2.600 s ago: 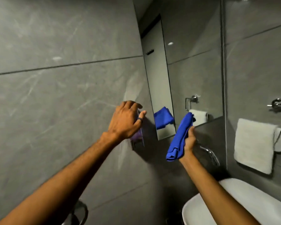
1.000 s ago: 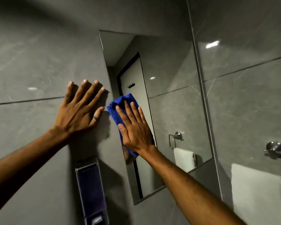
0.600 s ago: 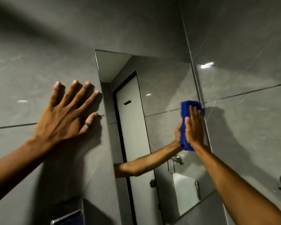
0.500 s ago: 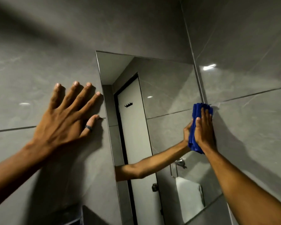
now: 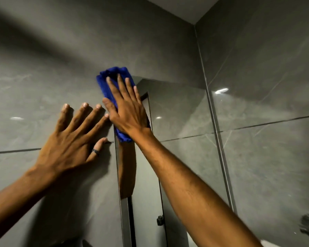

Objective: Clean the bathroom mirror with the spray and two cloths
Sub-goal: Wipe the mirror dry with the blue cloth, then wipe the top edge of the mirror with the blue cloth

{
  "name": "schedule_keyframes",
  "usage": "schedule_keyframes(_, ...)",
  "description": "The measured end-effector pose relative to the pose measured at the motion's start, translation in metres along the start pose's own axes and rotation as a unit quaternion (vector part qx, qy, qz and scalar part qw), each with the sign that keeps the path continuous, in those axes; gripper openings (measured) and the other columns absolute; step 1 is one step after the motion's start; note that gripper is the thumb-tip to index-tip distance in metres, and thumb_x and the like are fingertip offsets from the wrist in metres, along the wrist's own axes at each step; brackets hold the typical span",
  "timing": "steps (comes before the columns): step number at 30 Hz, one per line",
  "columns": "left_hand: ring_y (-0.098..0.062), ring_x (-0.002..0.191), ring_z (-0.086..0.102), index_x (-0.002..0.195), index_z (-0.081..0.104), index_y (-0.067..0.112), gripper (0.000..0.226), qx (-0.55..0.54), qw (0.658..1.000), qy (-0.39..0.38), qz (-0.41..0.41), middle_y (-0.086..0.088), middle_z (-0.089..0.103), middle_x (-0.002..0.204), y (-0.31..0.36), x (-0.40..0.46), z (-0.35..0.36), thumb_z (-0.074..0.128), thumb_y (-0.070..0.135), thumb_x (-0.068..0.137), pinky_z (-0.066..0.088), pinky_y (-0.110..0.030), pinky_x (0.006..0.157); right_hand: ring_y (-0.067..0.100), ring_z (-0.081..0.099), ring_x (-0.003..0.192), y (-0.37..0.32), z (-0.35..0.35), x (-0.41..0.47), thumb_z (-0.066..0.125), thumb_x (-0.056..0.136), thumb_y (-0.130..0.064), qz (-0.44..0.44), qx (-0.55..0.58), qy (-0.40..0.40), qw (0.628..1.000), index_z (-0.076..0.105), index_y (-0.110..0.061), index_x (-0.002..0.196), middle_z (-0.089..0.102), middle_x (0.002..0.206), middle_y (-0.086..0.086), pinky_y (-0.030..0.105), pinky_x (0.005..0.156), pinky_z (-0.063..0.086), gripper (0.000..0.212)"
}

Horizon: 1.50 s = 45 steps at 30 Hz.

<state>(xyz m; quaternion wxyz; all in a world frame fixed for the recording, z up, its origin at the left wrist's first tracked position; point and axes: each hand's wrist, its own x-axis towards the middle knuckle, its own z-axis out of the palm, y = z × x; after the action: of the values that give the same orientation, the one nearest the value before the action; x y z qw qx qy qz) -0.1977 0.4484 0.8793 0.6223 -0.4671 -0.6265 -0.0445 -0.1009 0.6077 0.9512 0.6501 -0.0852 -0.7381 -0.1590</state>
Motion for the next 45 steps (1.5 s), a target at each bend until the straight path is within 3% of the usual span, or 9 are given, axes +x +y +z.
schedule_keyframes(4,-0.046,0.149,0.031,0.154,0.041,0.013,0.073,-0.013,1.000,-0.007,0.008,-0.022,0.036,0.161,0.005,0.000,-0.010,0.028,0.053,0.094,0.022,-0.068,0.121,0.022,0.005,0.154,0.043,-0.008,0.005,0.026,0.103,-0.042,-0.003,0.018,0.016,1.000,0.015,-0.027,0.156,0.013,0.166,0.002,0.045,0.126,0.001,0.056)
schedule_keyframes(12,-0.043,0.152,0.029,0.157,0.037,0.017,0.073,0.020,0.999,0.035,0.012,-0.019,0.032,0.165,0.000,0.002,0.003,0.030,0.054,0.094,0.023,-0.068,0.122,0.023,0.008,0.154,0.230,-0.046,-0.015,0.021,0.104,-0.042,0.277,0.008,0.069,0.958,0.016,-0.027,0.157,0.012,0.167,0.001,0.045,0.125,0.012,0.055)
schedule_keyframes(17,-0.043,0.152,0.028,0.157,0.037,0.016,0.074,0.044,0.996,0.081,0.015,-0.019,0.031,0.165,0.000,0.004,0.011,0.031,0.054,0.093,0.021,-0.067,0.123,0.034,0.044,0.138,0.286,-0.055,-0.085,0.026,0.103,-0.037,0.429,0.026,0.129,0.894,0.028,-0.026,0.152,0.036,0.157,0.011,0.050,0.114,0.035,0.050)
schedule_keyframes(22,-0.040,0.155,0.024,0.159,0.033,0.016,0.075,0.048,0.995,0.087,0.017,-0.017,0.028,0.167,-0.003,0.004,0.014,0.030,0.054,0.095,0.015,-0.065,0.126,0.034,0.061,0.115,0.218,-0.035,-0.105,0.030,0.100,-0.038,0.344,0.071,0.160,0.922,0.042,-0.026,0.137,0.056,0.135,0.016,0.032,0.090,0.049,0.041)
schedule_keyframes(27,-0.037,0.160,0.013,0.163,0.022,0.021,0.073,0.003,0.999,0.026,0.020,-0.013,0.020,0.172,-0.005,0.003,0.013,0.021,0.057,0.099,0.008,-0.063,0.128,0.032,0.049,0.135,0.056,-0.006,-0.082,0.037,0.100,-0.034,0.209,0.121,0.121,0.963,0.038,-0.034,0.135,0.047,0.150,0.014,0.036,0.108,0.041,0.034)
schedule_keyframes(31,-0.034,0.160,0.012,0.161,0.028,0.008,0.074,-0.194,0.979,-0.055,-0.027,-0.015,0.020,0.171,0.006,-0.005,-0.024,0.027,0.043,0.096,0.006,-0.051,0.131,0.027,0.051,0.131,-0.057,-0.019,-0.101,0.038,0.102,-0.025,0.298,0.353,0.085,0.883,0.053,-0.017,0.133,0.055,0.142,0.013,0.037,0.110,0.042,0.034)
schedule_keyframes(37,-0.024,0.130,0.053,0.152,0.043,0.007,0.048,-0.564,0.767,-0.048,-0.303,-0.016,0.056,0.143,0.060,-0.096,-0.097,0.050,0.012,0.104,0.039,-0.038,0.116,0.024,0.065,0.078,-0.121,-0.092,-0.187,0.030,0.105,-0.030,0.527,0.746,0.129,0.387,0.071,-0.012,0.087,0.071,0.078,0.008,0.031,0.078,0.051,0.048)
schedule_keyframes(42,-0.018,0.091,0.075,0.124,0.068,0.011,0.034,-0.737,0.428,-0.296,-0.431,-0.007,0.078,0.117,0.102,-0.209,-0.150,0.071,0.024,0.093,0.063,-0.027,0.070,0.029,0.067,0.080,-0.190,-0.136,-0.285,0.038,0.094,-0.062,0.556,0.763,0.069,0.323,0.067,-0.008,0.099,0.070,0.085,0.013,0.035,0.075,0.055,0.061)
schedule_keyframes(45,-0.015,0.068,0.075,0.099,0.079,0.009,0.012,-0.741,0.367,-0.337,-0.451,-0.005,0.082,0.086,0.112,-0.278,-0.166,0.071,0.013,0.092,0.063,-0.028,0.065,0.027,0.069,0.083,-0.213,-0.154,-0.328,0.039,0.095,-0.060,0.587,0.740,-0.005,0.329,0.068,-0.006,0.108,0.071,0.092,0.013,0.035,0.077,0.057,0.062)
